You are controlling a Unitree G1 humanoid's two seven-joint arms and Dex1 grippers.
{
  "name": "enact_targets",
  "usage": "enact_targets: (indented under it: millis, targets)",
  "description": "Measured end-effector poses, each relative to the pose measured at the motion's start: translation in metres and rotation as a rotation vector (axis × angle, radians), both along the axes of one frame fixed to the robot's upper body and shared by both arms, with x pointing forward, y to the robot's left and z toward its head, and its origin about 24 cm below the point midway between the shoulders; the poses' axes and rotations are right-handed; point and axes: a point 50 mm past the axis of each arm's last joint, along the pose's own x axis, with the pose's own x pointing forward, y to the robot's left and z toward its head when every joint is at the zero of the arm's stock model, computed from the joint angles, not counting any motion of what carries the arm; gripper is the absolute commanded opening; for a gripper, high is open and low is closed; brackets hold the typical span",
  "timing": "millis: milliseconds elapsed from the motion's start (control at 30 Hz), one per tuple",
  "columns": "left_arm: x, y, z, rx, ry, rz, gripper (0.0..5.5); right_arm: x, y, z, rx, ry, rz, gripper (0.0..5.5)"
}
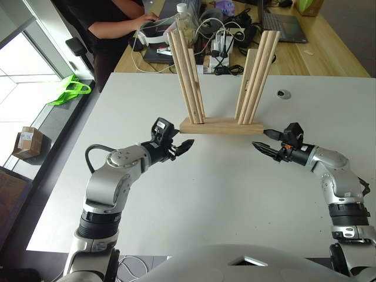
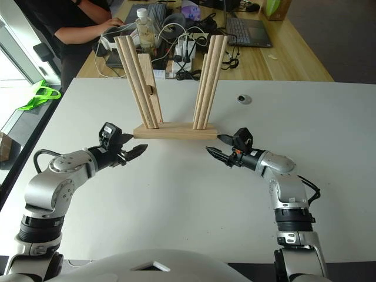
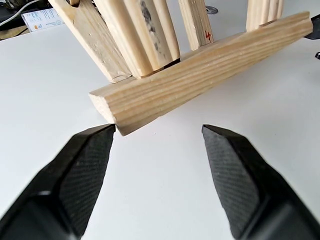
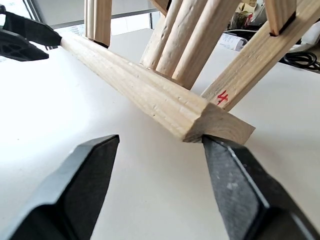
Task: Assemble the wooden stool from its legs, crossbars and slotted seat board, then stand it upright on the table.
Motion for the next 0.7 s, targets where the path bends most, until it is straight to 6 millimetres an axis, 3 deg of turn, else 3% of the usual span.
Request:
enact_targets:
  millis: [267, 567, 700]
  targets:
    - [0.005, 0.008, 0.031, 0.004, -0.111, 0.042, 3.22, -0.003, 0.006, 0.029, 0.057, -0.061, 0.04, 3.12]
    - [0.003, 0.012, 0.039, 0.008, -0.136, 0.017, 3.22, 0.006, 0.001, 0.033, 0.075, -0.082, 0.023, 3.12]
    - [-0.003, 0.031, 0.042, 0.068, -0.141, -0.023, 3.22, 0.023, -0.016, 0.03, 0.031, -0.113, -0.017, 3.12]
